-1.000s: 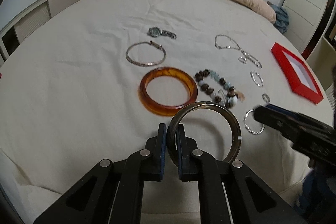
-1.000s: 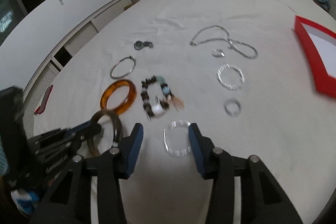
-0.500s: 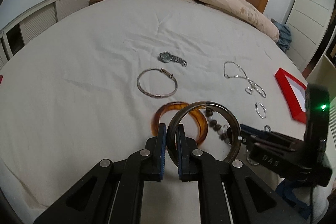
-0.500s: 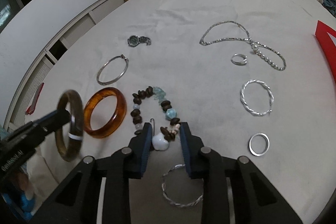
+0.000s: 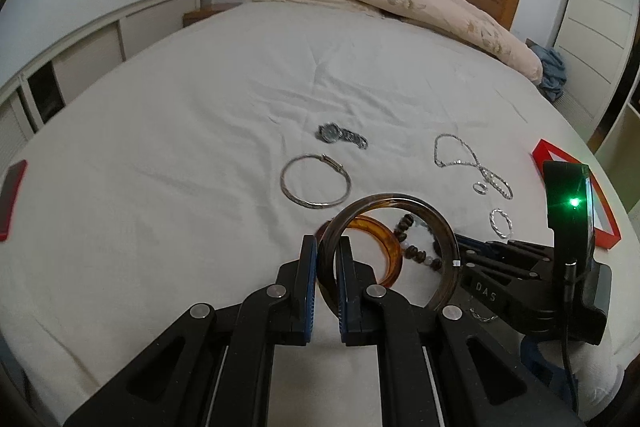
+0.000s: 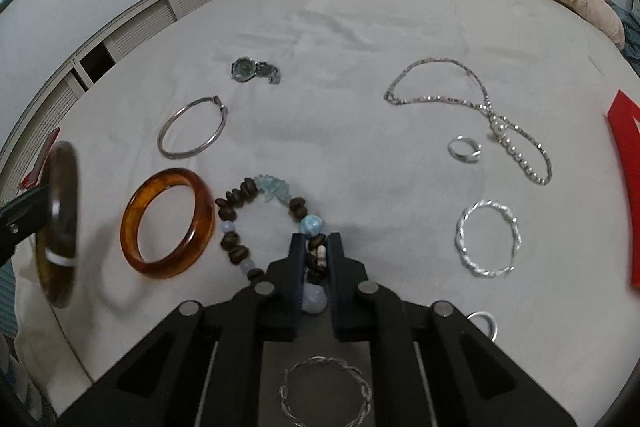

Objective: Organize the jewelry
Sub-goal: 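Grasp the beaded bracelet with the right gripper and lift it, then carry the horn bangle and beaded bracelet into the red box and release both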

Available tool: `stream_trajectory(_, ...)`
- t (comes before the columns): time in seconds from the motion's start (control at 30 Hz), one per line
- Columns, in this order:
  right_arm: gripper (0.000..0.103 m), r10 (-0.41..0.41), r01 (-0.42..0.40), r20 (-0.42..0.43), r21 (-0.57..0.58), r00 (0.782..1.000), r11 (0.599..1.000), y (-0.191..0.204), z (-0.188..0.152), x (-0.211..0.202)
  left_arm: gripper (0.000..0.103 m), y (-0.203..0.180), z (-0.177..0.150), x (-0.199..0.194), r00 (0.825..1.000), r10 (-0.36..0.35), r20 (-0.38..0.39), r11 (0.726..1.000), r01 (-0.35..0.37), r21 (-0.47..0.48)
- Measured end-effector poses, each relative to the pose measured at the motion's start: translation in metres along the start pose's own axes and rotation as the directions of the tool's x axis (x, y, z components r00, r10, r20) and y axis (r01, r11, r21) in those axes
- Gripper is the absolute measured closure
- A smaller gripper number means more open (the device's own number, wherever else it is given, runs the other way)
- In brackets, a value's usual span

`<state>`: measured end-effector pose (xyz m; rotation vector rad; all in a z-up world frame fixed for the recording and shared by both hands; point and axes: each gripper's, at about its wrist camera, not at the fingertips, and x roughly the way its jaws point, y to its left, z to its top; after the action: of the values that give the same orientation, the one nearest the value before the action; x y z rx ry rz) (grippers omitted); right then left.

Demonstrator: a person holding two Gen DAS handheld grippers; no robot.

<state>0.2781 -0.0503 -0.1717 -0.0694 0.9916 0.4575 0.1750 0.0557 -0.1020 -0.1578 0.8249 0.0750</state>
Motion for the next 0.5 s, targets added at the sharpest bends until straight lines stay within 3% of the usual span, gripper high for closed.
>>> stream_trajectory(0.3, 0.094, 0.043, -0.044, 0.082, 0.010, 0.996, 0.999, 0.004, -0.004, -0.064, 0.094, -0.009, 0.005, -0.035, 0.999, 0.021, 0.039, 1.000, -0.022, 0.013)
stream_trajectory(0.5, 0.094, 0.026, -0.030, 0.170, 0.024, 0.985, 0.999, -0.007, -0.004, -0.129, 0.094, -0.042, 0.015, -0.053, 0.997, -0.019, 0.070, 0.998, 0.014, 0.058)
